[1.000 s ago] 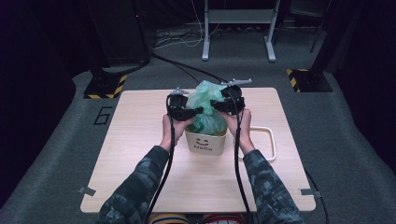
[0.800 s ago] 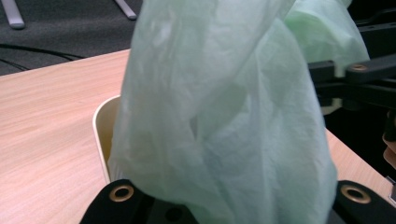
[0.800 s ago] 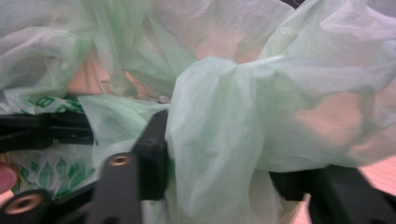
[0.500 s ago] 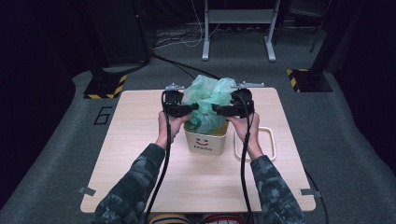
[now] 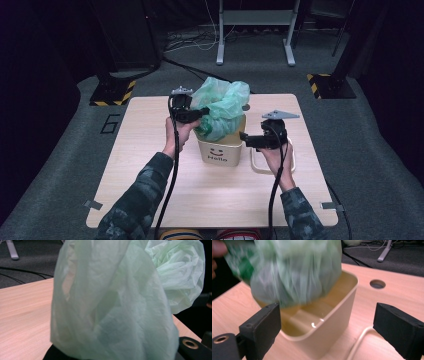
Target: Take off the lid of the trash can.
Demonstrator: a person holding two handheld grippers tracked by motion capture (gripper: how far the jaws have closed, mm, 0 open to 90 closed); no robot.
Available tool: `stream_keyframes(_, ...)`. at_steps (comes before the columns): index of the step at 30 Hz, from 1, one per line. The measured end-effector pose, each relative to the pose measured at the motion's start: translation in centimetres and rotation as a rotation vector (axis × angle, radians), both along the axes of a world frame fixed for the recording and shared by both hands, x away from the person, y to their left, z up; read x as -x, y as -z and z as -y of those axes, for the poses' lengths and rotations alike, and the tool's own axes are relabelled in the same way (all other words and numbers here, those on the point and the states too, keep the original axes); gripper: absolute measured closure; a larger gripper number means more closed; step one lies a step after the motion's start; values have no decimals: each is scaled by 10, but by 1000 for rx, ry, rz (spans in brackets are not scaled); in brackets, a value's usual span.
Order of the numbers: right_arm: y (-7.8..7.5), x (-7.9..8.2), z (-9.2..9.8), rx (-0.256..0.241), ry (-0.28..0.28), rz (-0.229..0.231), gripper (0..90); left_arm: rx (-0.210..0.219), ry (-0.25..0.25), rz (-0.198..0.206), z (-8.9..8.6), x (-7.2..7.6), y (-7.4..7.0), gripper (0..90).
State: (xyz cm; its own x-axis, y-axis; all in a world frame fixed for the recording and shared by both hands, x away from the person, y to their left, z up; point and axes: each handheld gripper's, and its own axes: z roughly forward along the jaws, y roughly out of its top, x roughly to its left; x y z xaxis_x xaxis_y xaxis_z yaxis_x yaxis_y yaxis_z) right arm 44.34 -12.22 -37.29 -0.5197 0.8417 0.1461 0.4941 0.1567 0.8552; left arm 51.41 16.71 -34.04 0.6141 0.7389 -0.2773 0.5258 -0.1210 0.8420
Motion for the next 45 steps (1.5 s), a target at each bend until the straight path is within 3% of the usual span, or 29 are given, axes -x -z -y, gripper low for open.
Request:
stream_keyframes(11,63,33,-5,85,-1,-37,40,5,-9,17,-7,1,-6,871)
stream_keyframes(19,114,51,-16,160,-14,-99,31,16,-14,31,-11,2,-13,871)
stream_keyframes(24,136,60,-25,211,-30,-114,29,17,-17,40,-13,3,-16,871)
stream_keyframes(32,155,62,-30,261,-41,-135,27,21,-24,51,-14,4,-22,871)
stream_keyframes(45,156,63,-30,253,-47,-124,26,35,-39,84,-23,9,-40,871)
